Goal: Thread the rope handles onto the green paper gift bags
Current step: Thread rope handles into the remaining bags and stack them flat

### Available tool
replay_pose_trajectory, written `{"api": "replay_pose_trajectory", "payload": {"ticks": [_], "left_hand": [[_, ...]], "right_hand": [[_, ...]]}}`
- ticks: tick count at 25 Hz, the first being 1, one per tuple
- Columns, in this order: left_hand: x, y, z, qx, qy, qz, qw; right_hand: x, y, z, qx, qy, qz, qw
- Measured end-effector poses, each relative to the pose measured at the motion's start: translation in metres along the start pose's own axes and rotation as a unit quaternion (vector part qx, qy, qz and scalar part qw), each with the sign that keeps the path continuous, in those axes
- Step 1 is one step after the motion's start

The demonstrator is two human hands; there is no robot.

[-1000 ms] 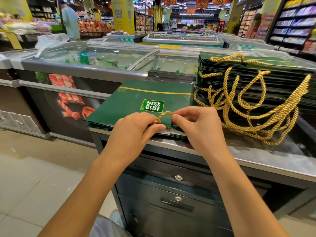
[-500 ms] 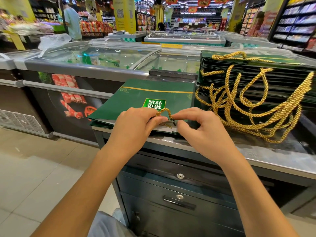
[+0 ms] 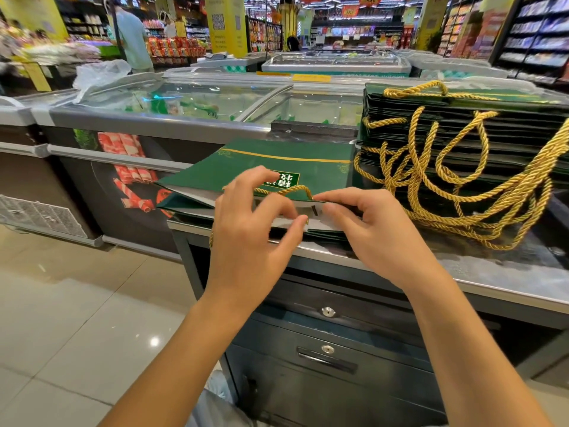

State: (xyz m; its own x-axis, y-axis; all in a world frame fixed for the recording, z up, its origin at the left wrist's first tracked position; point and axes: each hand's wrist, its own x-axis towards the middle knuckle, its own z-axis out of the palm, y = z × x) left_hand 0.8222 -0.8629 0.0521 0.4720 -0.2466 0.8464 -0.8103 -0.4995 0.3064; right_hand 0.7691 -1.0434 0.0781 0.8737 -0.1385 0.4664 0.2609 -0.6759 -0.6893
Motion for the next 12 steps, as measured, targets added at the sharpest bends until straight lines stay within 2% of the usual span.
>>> {"api": "replay_pose_trajectory", "payload": {"ticks": [6, 12], "left_hand": [[0.004, 0.01, 0.017, 0.063, -0.089, -0.033, 0.993], [0.016, 0.022, 0.024, 0.088, -0.079, -0.102, 0.988]], "right_hand": [[0.001, 0.0, -0.002, 0.014, -0.004, 0.003, 1.0], [0.001, 0.001, -0.003, 0.04, -0.006, -0.005, 0.999]]}}
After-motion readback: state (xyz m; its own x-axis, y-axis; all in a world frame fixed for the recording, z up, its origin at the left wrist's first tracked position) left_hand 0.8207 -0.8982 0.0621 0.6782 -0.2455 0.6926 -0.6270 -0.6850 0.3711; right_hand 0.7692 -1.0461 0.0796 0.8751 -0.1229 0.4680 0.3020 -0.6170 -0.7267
